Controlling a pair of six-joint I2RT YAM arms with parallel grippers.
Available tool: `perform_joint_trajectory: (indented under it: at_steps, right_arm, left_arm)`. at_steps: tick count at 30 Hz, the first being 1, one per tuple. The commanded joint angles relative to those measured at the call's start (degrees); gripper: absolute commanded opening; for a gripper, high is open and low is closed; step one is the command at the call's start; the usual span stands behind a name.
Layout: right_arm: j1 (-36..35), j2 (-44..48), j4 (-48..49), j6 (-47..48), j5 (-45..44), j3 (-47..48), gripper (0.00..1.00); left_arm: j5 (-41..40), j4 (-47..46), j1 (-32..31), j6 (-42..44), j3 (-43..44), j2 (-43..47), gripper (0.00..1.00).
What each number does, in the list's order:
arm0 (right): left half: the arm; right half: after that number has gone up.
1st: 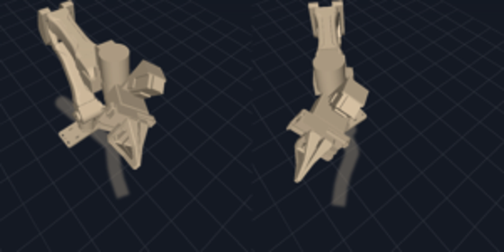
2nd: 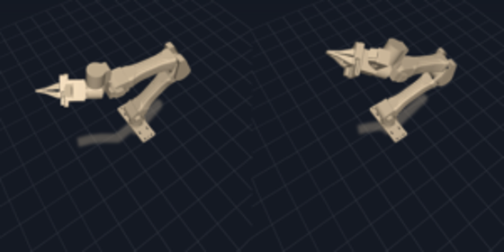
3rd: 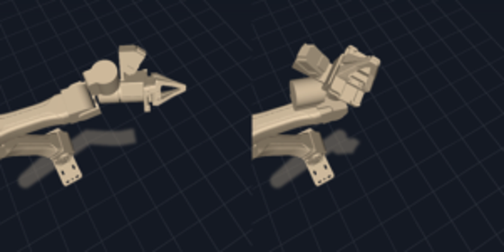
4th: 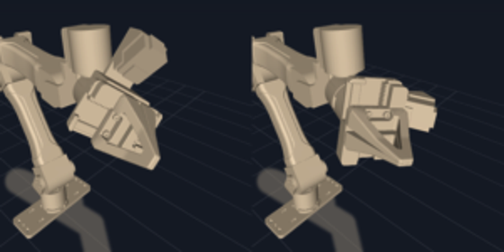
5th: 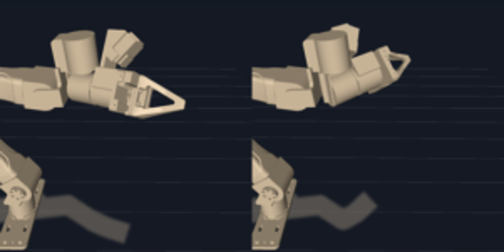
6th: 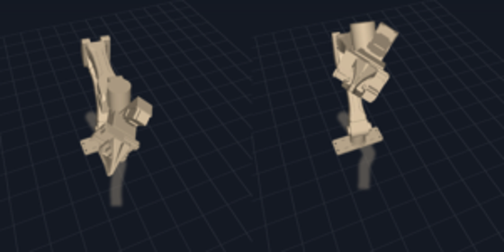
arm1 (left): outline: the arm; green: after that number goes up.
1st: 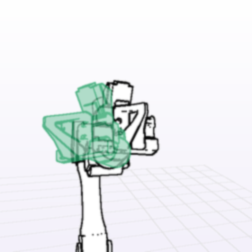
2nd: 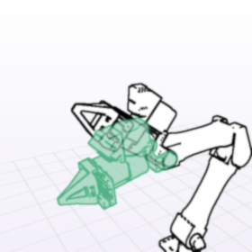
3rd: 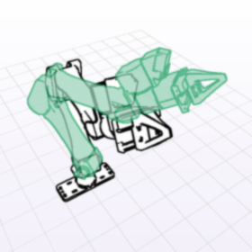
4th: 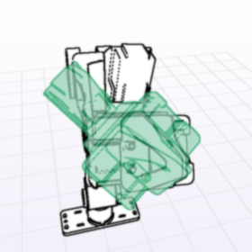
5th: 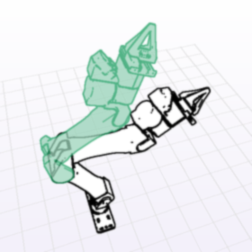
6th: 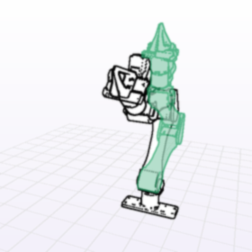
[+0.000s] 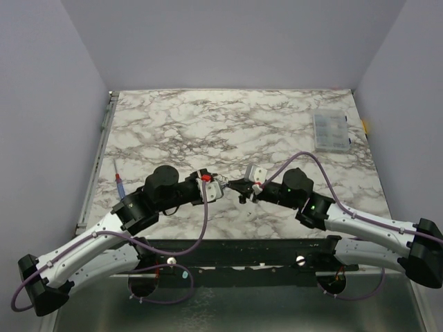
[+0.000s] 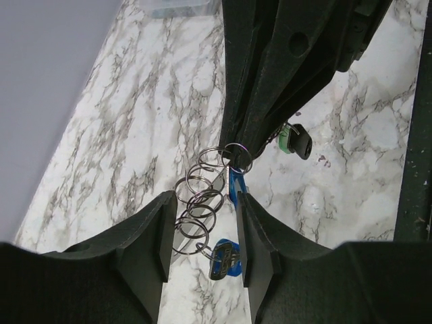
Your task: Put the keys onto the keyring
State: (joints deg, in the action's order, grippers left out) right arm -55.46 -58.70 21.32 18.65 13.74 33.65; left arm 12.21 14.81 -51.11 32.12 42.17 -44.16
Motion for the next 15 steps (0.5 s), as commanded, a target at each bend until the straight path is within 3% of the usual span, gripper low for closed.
perform_joint_trajectory:
  at_steps: [1,8,15]
  right_arm:
    - [-0.17,0.53,2.92,-0.51,-2.79,1.74,0.00]
    - [-0.17,-3.35,-0.14,-2.41,-9.96,5.60,0.01]
    - [-0.17,-2.82,0.46,-4.08,-10.58,5.85,0.01]
  left_arm:
    - [1.37,-1.12,0.02,-7.18,-1.30,2.59,0.45]
    - [5.26,-0.77,0.03,-13.37,-0.01,5.20,0.51]
    - [3.91,-2.87,0.01,-16.54,-3.04,3.31,0.49]
